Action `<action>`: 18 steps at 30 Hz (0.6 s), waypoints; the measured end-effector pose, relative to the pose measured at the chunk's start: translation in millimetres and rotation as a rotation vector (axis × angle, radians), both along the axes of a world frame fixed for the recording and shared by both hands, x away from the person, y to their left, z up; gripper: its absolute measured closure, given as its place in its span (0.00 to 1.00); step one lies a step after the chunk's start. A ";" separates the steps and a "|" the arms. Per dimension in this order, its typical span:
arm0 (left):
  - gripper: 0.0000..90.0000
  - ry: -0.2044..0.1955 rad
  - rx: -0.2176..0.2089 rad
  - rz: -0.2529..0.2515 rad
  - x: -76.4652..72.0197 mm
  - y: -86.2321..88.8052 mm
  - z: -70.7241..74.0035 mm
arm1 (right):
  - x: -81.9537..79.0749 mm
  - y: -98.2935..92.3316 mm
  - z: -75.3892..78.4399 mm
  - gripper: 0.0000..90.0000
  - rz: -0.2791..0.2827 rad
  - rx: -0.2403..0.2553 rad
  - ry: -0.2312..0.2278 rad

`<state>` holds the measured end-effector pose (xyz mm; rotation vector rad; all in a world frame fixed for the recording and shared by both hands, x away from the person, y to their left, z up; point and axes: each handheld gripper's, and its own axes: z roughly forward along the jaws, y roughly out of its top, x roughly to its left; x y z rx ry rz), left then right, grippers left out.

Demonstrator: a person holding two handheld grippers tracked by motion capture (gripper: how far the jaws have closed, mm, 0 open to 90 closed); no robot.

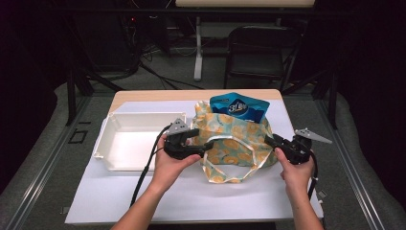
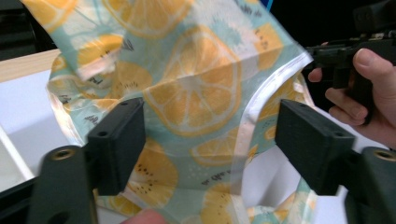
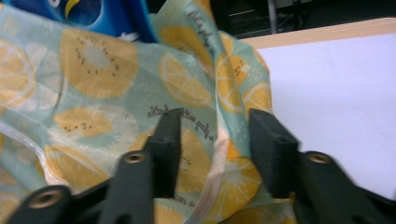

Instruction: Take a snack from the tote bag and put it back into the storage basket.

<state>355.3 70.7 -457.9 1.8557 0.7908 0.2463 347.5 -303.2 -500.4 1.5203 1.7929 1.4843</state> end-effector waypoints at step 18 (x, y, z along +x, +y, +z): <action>1.00 0.008 0.100 -0.007 -21.1 5.1 -37.4 | -4.7 9.1 -0.7 0.96 0.007 -0.062 -0.042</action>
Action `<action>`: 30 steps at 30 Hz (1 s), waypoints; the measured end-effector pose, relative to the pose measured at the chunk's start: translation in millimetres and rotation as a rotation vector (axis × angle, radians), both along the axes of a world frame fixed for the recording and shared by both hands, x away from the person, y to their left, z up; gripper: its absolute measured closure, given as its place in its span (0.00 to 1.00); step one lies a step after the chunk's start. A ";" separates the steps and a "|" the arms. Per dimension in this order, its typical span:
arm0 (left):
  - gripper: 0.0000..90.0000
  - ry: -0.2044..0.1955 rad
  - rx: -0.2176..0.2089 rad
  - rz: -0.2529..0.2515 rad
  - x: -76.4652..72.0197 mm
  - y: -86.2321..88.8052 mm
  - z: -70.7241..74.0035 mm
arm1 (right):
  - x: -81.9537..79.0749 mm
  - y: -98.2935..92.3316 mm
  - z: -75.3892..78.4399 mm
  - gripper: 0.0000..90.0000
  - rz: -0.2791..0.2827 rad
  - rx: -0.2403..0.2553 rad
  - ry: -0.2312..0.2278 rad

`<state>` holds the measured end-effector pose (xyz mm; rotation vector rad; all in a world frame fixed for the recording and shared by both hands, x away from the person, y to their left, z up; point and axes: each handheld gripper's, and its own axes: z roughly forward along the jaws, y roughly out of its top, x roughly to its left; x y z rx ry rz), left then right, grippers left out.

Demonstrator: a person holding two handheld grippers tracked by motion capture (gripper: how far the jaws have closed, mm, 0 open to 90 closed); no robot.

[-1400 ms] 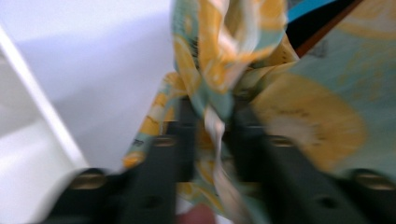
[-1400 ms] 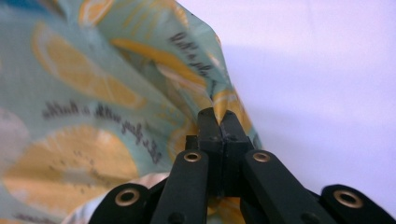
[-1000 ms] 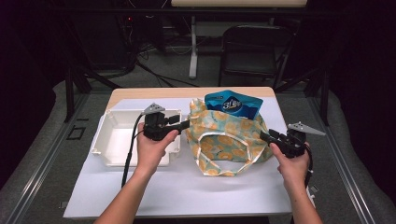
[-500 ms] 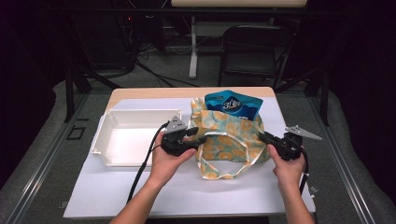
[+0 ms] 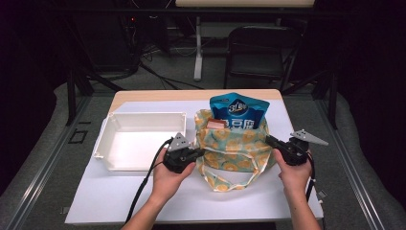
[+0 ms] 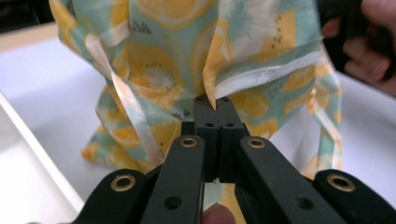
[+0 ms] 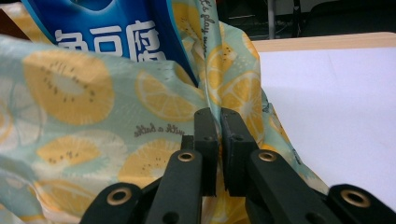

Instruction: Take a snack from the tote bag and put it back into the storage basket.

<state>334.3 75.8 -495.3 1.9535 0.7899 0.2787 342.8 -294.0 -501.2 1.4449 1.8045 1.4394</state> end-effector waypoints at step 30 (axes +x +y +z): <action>0.60 0.000 -0.088 0.037 -16.0 21.7 -7.0 | -31.0 -12.0 0.3 0.59 -0.027 -0.059 -0.012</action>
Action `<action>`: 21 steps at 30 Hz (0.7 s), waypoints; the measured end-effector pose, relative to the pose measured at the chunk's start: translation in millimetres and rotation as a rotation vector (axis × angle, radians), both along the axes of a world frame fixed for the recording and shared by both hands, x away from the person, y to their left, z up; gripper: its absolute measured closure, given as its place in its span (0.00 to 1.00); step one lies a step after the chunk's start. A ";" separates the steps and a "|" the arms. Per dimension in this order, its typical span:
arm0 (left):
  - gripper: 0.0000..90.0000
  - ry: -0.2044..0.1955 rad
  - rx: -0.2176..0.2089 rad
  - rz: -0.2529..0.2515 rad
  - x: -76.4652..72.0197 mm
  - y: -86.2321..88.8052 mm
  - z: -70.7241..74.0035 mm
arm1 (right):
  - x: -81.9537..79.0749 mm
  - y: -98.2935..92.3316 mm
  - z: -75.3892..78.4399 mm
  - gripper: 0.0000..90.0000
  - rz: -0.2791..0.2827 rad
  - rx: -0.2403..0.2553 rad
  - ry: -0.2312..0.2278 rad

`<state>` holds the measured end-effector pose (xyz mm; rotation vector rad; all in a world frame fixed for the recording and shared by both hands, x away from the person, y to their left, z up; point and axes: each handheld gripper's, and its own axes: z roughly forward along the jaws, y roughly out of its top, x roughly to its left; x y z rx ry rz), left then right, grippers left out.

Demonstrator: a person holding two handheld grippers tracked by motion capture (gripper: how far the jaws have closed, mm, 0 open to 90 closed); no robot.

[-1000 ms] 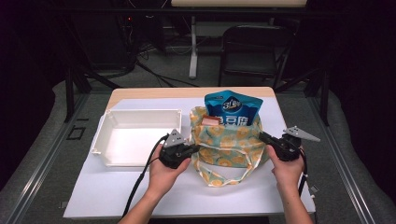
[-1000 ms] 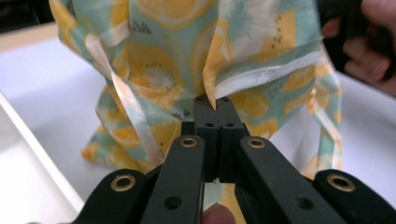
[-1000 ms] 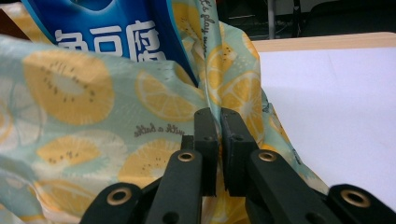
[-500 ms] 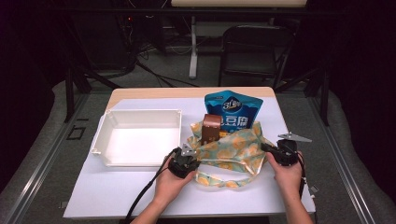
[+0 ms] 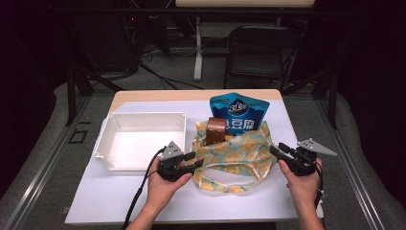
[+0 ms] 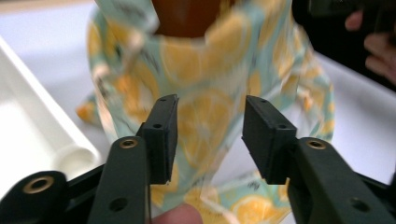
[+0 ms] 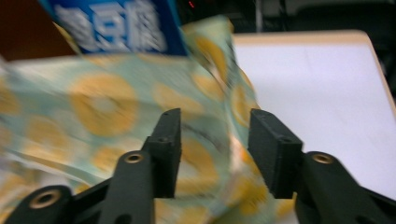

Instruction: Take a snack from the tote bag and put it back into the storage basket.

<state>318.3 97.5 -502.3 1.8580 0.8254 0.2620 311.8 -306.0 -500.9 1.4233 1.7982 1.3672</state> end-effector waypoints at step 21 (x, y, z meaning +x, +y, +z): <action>1.00 0.037 0.079 -0.031 19.9 -43.0 -11.5 | 12.5 55.3 -12.2 1.00 0.118 -0.135 0.037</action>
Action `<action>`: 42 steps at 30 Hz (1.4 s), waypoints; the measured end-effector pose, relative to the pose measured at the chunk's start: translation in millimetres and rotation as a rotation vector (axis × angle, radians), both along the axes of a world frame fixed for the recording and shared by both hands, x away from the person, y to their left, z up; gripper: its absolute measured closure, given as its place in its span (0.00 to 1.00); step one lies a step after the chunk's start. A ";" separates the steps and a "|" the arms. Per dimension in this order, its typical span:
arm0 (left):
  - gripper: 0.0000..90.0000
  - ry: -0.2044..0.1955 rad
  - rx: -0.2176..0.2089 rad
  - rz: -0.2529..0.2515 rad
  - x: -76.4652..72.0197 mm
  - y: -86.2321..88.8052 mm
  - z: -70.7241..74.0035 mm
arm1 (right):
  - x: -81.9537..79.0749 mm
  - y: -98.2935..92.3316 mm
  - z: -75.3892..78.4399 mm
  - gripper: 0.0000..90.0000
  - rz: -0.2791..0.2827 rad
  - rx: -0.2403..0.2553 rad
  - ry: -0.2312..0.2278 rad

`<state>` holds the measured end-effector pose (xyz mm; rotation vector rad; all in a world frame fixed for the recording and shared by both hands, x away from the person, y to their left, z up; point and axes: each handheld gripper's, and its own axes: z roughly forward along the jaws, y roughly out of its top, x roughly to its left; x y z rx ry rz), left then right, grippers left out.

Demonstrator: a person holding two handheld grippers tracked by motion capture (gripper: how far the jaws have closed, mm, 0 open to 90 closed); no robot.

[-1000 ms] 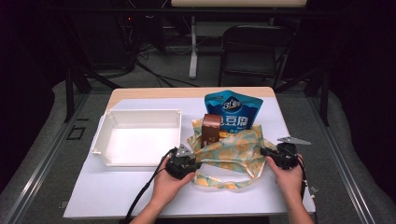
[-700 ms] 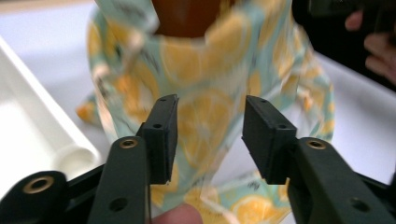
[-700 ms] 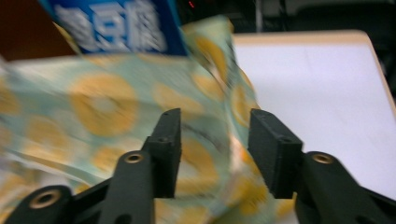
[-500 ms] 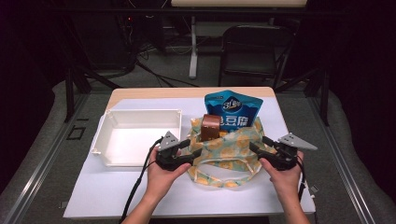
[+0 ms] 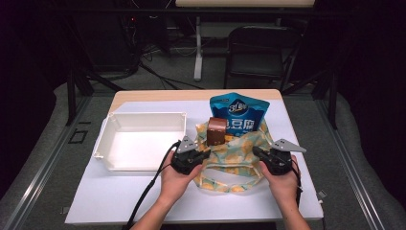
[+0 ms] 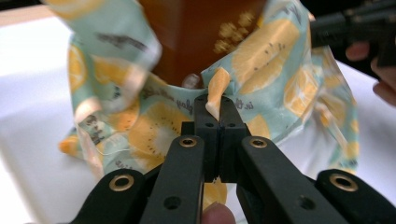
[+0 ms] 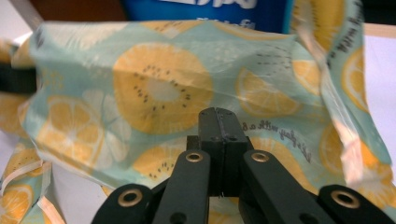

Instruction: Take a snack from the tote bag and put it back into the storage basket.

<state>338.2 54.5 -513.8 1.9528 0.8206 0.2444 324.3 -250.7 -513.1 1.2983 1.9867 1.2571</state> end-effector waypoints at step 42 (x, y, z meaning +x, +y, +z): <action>0.90 0.093 0.028 -0.038 8.1 -9.7 -34.5 | -22.7 -3.1 -3.9 1.00 0.041 -0.029 0.102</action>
